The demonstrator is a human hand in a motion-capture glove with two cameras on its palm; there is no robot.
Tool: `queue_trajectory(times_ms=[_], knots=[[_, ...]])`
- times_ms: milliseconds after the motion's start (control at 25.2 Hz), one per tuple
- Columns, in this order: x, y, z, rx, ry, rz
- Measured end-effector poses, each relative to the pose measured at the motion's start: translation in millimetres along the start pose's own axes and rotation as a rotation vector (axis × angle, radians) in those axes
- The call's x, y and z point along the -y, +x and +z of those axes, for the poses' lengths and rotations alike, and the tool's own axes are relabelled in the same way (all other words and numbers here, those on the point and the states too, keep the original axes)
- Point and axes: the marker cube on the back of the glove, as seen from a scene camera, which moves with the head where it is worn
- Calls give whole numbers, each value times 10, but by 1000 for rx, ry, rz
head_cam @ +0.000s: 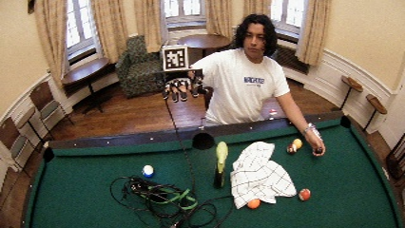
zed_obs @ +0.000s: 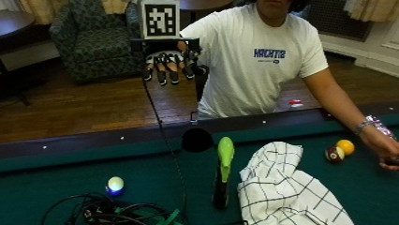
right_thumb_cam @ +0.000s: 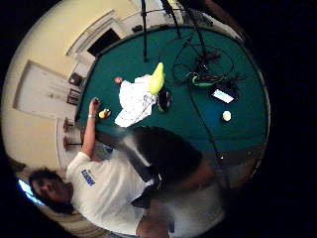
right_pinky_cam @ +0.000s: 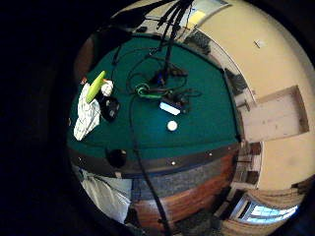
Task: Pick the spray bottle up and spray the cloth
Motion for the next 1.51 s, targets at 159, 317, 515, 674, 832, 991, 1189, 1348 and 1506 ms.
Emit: queue_trajectory(times_ms=[159, 317, 515, 674, 832, 991, 1189, 1348, 1506], knots=[[-3, -20, 41, 0, -9, -11], [-25, -23, 107, -16, 4, -22], [-65, 18, 269, 4, 10, -66], [-141, 49, 543, 41, 24, -81], [-277, 78, 840, 84, -12, -69], [-443, 142, 1174, 160, -38, -46], [-603, 233, 1511, 320, -44, 9], [-690, 268, 1739, 445, -48, 46], [-732, 210, 1921, 599, -46, 55]])
